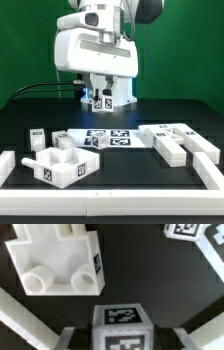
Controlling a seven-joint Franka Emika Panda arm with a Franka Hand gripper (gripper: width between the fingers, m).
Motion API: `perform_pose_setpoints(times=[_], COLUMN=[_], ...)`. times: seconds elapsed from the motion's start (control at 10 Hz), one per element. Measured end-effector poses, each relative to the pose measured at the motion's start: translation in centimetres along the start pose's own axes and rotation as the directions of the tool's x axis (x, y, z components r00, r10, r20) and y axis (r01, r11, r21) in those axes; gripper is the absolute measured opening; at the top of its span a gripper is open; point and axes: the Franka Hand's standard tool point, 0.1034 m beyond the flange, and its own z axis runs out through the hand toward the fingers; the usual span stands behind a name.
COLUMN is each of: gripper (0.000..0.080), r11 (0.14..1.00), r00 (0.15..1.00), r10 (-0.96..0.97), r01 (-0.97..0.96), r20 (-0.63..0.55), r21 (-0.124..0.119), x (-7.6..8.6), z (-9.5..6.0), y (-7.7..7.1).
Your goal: Assemble chair
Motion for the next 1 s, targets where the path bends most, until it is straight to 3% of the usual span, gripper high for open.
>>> perform_pose_setpoints(times=[0.3,0.4,0.5,0.7,0.8,1.0], gripper=[0.0278,0.0279,0.0279,0.0279,0.0279,0.0279], r11=[0.998,0.993,0.979,0.939,0.92,0.922], r00=[0.999,0.994,0.979,0.936,0.917,0.919], r10=[0.046,0.086,0.168,0.307,0.345,0.341], r01=[-0.047,-0.091,-0.18,-0.327,-0.373,-0.367], r20=[0.026,0.071,0.114,0.17,0.202,0.197], r21=[0.032,0.075,0.1,0.106,0.122,0.12], x=[0.3,0.6,1.3,1.6,1.1,1.2], z=[1.5,2.2,2.7,4.2,4.6,4.6], y=[-0.9,-1.1,-1.2,-2.4,-2.5,-2.4])
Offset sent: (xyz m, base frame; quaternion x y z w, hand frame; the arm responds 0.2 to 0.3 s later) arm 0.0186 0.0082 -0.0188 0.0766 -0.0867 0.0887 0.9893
